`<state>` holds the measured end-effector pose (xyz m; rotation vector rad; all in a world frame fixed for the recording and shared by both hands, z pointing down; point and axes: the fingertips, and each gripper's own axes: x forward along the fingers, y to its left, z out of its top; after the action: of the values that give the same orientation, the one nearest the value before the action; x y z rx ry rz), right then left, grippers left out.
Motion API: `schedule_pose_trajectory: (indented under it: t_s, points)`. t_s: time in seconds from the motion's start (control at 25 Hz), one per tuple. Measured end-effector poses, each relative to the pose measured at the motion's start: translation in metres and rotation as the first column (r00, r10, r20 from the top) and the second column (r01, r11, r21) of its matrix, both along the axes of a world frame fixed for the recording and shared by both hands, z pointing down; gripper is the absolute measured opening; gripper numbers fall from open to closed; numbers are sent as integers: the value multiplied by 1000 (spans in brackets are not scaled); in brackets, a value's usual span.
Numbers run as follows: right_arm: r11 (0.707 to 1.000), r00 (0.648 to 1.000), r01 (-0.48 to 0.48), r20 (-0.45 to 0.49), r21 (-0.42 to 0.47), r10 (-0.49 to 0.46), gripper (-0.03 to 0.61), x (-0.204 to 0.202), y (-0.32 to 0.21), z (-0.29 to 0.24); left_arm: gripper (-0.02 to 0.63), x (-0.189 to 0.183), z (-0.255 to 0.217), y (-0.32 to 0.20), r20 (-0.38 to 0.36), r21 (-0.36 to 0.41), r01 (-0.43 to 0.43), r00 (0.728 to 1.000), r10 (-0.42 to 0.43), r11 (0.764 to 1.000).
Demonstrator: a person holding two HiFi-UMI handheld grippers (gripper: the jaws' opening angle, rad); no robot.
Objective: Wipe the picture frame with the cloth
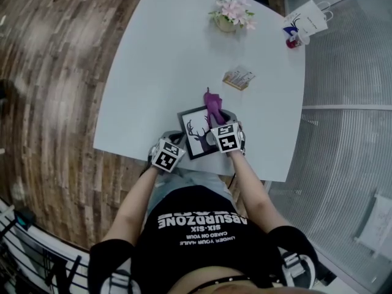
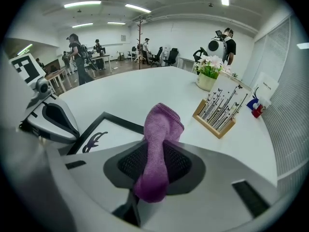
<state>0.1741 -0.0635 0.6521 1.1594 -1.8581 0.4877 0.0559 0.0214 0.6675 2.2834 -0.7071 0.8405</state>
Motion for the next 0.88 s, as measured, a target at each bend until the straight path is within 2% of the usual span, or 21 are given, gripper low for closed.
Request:
schedule_pose_trajectory:
  t_s: [0.12,0.28,0.6,0.88]
  points:
    - [1000,1000,-8,-2,2,8,110,-2,1,1,15,0,1,1,-14,-21,-19,1000,19,1000]
    - [1000,1000,5,-15,4,-5,110,-6,-1,2,15,1,0,1,-3,19,-49,999,49,999]
    - [999,998,35,-48,-5,-35,110,-15,-2,1,15,0,0,1,-17,26,-18,1000,18,1000]
    - [990,991,135,23,-44,-134,110,-60,9,8,15,0,0,0,-20,28,-8,1000,9,1000]
